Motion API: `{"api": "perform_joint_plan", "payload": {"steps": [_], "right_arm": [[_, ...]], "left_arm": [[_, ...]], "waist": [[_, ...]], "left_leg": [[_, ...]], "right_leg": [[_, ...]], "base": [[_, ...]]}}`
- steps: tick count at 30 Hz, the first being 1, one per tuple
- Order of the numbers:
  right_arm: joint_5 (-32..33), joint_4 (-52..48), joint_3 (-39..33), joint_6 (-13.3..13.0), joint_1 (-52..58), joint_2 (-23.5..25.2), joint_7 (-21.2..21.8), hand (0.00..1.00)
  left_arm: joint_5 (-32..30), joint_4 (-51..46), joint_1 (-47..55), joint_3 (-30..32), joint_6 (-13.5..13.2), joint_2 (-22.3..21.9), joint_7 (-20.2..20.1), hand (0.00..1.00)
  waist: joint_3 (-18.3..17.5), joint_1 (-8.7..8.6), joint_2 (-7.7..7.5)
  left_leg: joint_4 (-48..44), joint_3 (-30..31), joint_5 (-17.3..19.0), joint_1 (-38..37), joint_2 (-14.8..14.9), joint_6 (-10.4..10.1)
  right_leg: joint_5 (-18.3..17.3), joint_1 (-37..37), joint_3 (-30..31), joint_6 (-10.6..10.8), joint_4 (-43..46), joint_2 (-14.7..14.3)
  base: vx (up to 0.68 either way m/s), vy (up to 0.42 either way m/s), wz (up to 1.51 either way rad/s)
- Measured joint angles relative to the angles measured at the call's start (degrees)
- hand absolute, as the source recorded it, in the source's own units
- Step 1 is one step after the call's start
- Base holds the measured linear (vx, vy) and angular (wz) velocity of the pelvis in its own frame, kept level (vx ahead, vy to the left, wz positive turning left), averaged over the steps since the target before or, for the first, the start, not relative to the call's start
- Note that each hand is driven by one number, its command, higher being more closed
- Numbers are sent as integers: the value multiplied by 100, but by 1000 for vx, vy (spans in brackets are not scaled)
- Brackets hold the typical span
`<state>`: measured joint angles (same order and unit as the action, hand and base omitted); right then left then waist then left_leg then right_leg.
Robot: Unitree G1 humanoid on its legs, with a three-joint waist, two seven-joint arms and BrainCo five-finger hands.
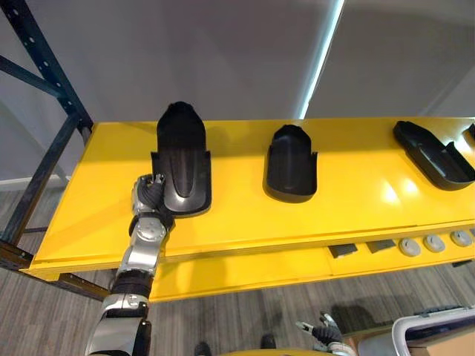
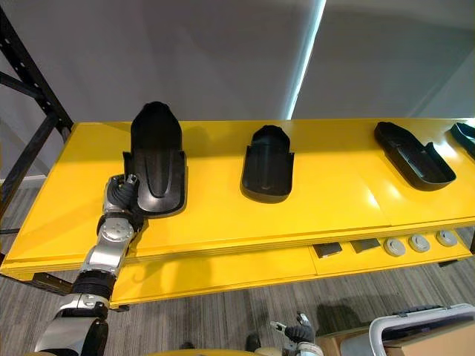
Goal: Walk over and take plastic housings, then place them on the shelf
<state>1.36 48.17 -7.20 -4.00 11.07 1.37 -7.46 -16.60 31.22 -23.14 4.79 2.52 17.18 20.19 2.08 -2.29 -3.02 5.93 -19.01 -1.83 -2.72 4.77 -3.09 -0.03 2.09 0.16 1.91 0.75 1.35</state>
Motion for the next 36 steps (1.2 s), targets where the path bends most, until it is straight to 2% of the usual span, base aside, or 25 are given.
{"api": "perform_joint_plan", "payload": {"steps": [7, 14, 19, 23, 28, 29, 33, 36], "right_arm": [[8, 1, 1, -17, -16, -17, 1, 0], [29, 13, 3, -12, -15, -8, 9, 0], [29, 46, 31, -8, -58, -27, 14, 0], [42, 28, 60, -26, -59, -33, 12, 0], [83, 30, 112, -64, -48, -58, -4, 0], [83, 30, 123, -68, -40, -57, -7, 0], [83, 28, 134, -90, 17, -66, -12, 0], [83, 23, 136, -99, 61, -75, -15, 0]], "left_arm": [[2, 38, -29, 78, 79, -20, 197, 0], [69, -269, -28, 486, 99, -135, 560, 0], [130, -1073, 4, 494, 99, -357, 789, 0], [105, -2420, 499, 382, 29, -802, 975, 0], [-181, -3715, 1578, -38, -303, -1236, 1013, 0], [-226, -3922, 1935, -102, -374, -1377, 1008, 100], [-291, -4258, 2725, -308, -577, -1560, 930, 100], [-326, -4264, 3229, -333, -744, -1628, 709, 100]], "waist": [[24, -6, 23], [49, 6, -3], [142, 32, -10], [143, 20, -7], [149, 38, 8], [149, 55, 8], [150, 164, 12], [148, 260, 17]], "left_leg": [[3, -8, 0, -9, 18, 1], [3, 75, 0, -17, 8, 1], [3, 173, 0, -69, 21, -1], [3, 215, 6, 6, 33, -8], [3, 266, 69, 9, 101, -52], [3, 279, 83, -3, 126, -44], [2, 300, 96, -3, 177, -57], [1, 304, 95, -1, 237, -60]], "right_leg": [[7, 7, 7, -34, -14, -23], [8, -80, -50, -33, -87, -7], [-5, -205, -154, -53, -109, -6], [-4, -184, -157, -51, -101, 26], [-4, -185, -131, -50, -54, 3], [-4, -184, -98, -50, -13, -18], [-4, -184, -68, -50, 17, -57], [-4, -184, -66, -50, 45, -107]], "base": [[-25, -12, -2], [14, -1, 7], [26, -10, 11], [-4, 3, 1], [-2, -8, 4], [-2, -3, 5], [-9, -14, 5], [-9, -29, 4]]}}
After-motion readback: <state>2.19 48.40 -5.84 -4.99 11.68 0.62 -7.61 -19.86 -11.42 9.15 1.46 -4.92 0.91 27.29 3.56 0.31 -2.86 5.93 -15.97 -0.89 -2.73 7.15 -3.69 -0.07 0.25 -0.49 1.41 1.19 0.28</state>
